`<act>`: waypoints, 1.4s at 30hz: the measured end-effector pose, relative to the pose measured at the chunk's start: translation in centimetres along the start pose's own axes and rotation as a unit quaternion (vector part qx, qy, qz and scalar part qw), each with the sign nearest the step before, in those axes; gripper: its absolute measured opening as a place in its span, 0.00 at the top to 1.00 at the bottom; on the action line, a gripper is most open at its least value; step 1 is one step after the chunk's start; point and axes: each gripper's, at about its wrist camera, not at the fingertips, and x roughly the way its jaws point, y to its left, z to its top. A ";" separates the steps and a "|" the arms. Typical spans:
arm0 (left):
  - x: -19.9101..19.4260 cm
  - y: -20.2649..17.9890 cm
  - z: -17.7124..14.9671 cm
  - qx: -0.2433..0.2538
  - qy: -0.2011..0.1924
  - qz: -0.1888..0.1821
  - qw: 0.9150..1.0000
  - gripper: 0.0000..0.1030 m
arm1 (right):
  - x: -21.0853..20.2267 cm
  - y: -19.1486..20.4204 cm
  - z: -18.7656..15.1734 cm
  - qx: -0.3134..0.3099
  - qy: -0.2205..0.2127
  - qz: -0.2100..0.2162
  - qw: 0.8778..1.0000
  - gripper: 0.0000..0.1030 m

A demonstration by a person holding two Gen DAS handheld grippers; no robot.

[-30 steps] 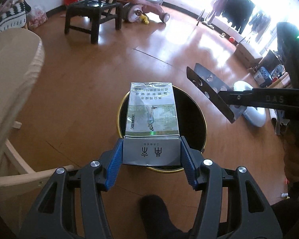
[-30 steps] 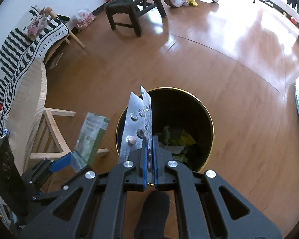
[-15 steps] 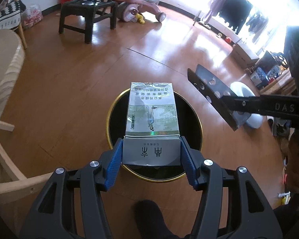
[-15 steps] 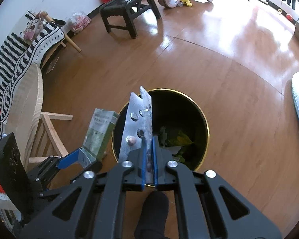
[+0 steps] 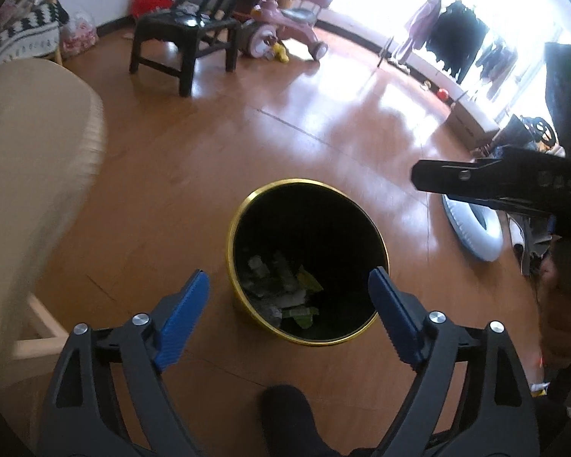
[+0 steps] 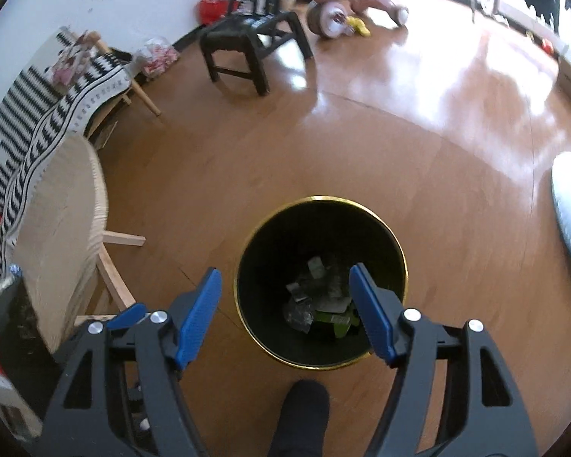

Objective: Collect trash
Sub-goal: 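Return both tools toward the table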

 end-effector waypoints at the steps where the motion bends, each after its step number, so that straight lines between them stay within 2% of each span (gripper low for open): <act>1: -1.3 0.4 -0.1 -0.001 -0.008 0.007 1.000 0.14 | -0.5 1.0 0.1 -0.014 -0.009 -0.003 1.000 0.33; 4: -5.4 2.1 -0.5 -0.005 -0.036 0.038 0.999 0.10 | -2.4 4.9 -0.1 -0.060 -0.046 0.001 0.997 0.29; 9: -13.2 7.3 -2.3 -0.045 -0.086 0.083 0.992 0.08 | -5.7 13.5 -1.6 -0.143 -0.083 0.065 0.984 0.25; 12: -18.3 11.0 -4.0 -0.068 -0.113 0.128 0.983 0.08 | -6.7 18.9 -3.2 -0.189 -0.091 0.103 0.972 0.24; 15: -23.9 14.9 -6.5 -0.098 -0.139 0.170 0.971 0.08 | -6.5 24.5 -4.9 -0.233 -0.089 0.140 0.958 0.24; 21: -31.3 20.3 -11.5 -0.144 -0.161 0.245 0.945 0.08 | -5.0 35.4 -7.6 -0.294 -0.052 0.187 0.936 0.24; 24: -35.1 23.5 -14.9 -0.178 -0.172 0.278 0.928 0.08 | -4.9 40.3 -9.8 -0.322 -0.042 0.209 0.922 0.24; 27: -38.0 26.4 -17.0 -0.209 -0.180 0.301 0.913 0.08 | -4.8 44.8 -11.9 -0.347 -0.031 0.227 0.909 0.24; 29: -40.4 28.8 -19.2 -0.237 -0.187 0.316 0.900 0.08 | -4.5 47.7 -13.4 -0.364 -0.023 0.239 0.900 0.24; 30: -41.1 29.7 -19.9 -0.245 -0.189 0.322 0.895 0.08 | -4.2 48.6 -13.8 -0.369 -0.019 0.243 0.897 0.24; 31: -42.2 31.0 -21.1 -0.261 -0.192 0.335 0.885 0.08 | -4.0 49.7 -14.4 -0.376 -0.015 0.248 0.893 0.24; 35: -44.7 35.1 -24.5 -0.304 -0.190 0.356 0.863 0.08 | -3.0 52.9 -16.6 -0.399 -0.003 0.260 0.879 0.24; 38: -45.5 37.3 -25.7 -0.324 -0.184 0.364 0.854 0.08 | -1.9 55.5 -17.7 -0.408 0.012 0.268 0.872 0.24; 42: -45.1 40.3 -26.1 -0.330 -0.172 0.375 0.849 0.08 | -0.1 58.4 -19.0 -0.416 0.031 0.283 0.864 0.24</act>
